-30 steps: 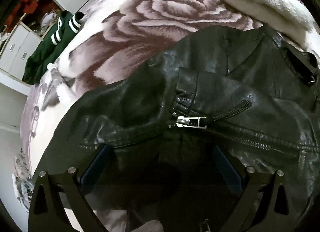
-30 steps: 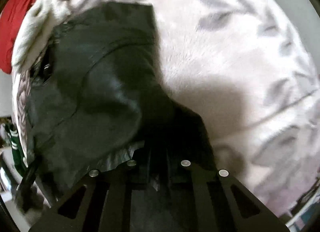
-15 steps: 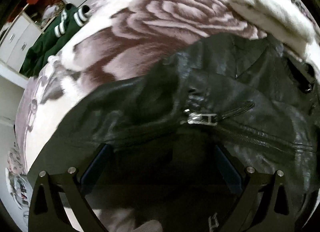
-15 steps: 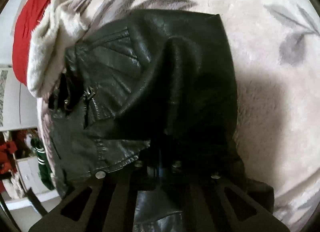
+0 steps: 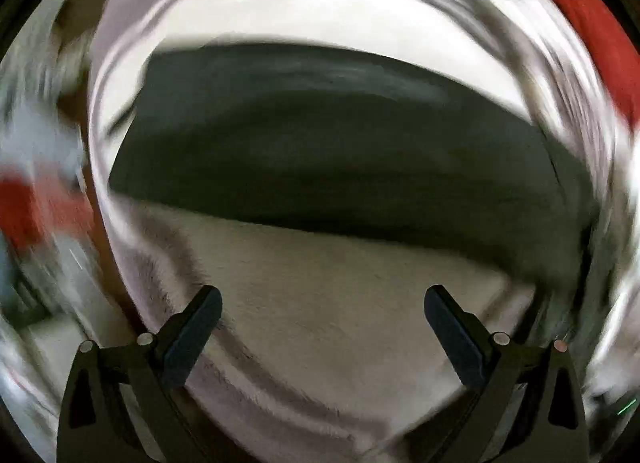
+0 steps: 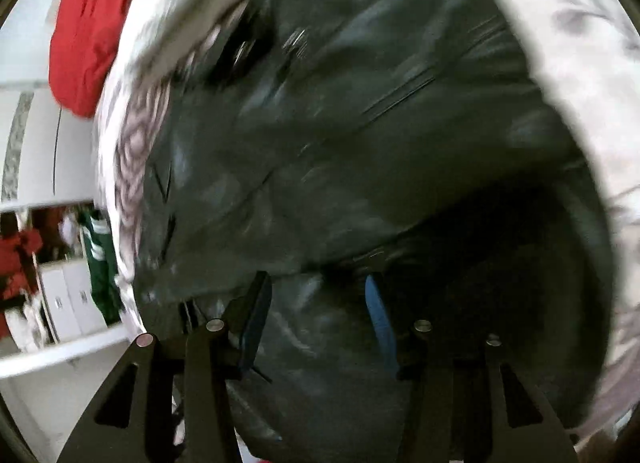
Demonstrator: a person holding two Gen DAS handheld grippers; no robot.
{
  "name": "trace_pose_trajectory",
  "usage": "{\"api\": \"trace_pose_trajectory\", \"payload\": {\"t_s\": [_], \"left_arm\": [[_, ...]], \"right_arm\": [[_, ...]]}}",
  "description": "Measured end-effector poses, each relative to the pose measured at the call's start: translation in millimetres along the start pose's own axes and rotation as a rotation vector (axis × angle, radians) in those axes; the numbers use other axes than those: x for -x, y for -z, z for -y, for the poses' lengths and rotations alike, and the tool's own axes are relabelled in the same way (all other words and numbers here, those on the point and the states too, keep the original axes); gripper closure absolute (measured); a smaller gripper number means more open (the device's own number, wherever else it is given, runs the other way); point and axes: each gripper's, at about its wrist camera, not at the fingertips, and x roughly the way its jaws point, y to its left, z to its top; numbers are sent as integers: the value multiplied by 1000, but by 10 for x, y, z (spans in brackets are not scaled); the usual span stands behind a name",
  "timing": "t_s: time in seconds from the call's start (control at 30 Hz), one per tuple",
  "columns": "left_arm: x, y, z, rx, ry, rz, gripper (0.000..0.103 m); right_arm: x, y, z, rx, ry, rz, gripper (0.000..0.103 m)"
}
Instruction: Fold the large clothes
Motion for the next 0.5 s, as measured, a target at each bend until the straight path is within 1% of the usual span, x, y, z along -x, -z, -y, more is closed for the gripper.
{"api": "trace_pose_trajectory", "payload": {"t_s": [0.03,0.07,0.1,0.13,0.17,0.2,0.23,0.27,0.3,0.33,0.37,0.4,0.47,0.5], "left_arm": [[-21,-42,-120,66,53,5,4],[-43,-94,-253,143,120,22,11],[-73,-158,-393,235,188,51,14],[-89,-193,-473,292,221,77,18],[-106,-227,-547,349,246,107,28],[-111,-254,-597,386,257,127,40],[-104,-288,-652,426,265,157,50],[-84,-326,-700,455,266,184,71],[-72,-353,-736,474,278,194,87],[-69,-388,-774,495,310,204,90],[-64,-406,-772,502,326,209,94],[-83,-447,-780,494,336,212,96],[-58,-542,-772,472,336,215,98],[-18,-582,-760,458,340,228,99]], "right_arm": [[-107,33,-130,25,13,-4,52],[-245,75,-199,46,11,-4,52],[-343,78,-302,66,9,-3,52],[-390,100,-406,86,9,1,52],[-504,95,-540,99,11,1,52],[-571,107,-627,113,15,0,52],[-733,79,-767,126,28,1,52],[-830,90,-888,148,51,8,52],[-854,106,-945,164,67,14,52],[-902,109,-1018,176,81,18,52],[-909,124,-1045,187,99,23,52],[-913,138,-1056,192,110,26,52],[-998,151,-1135,199,118,25,52],[-986,160,-1127,200,120,25,52]]}}
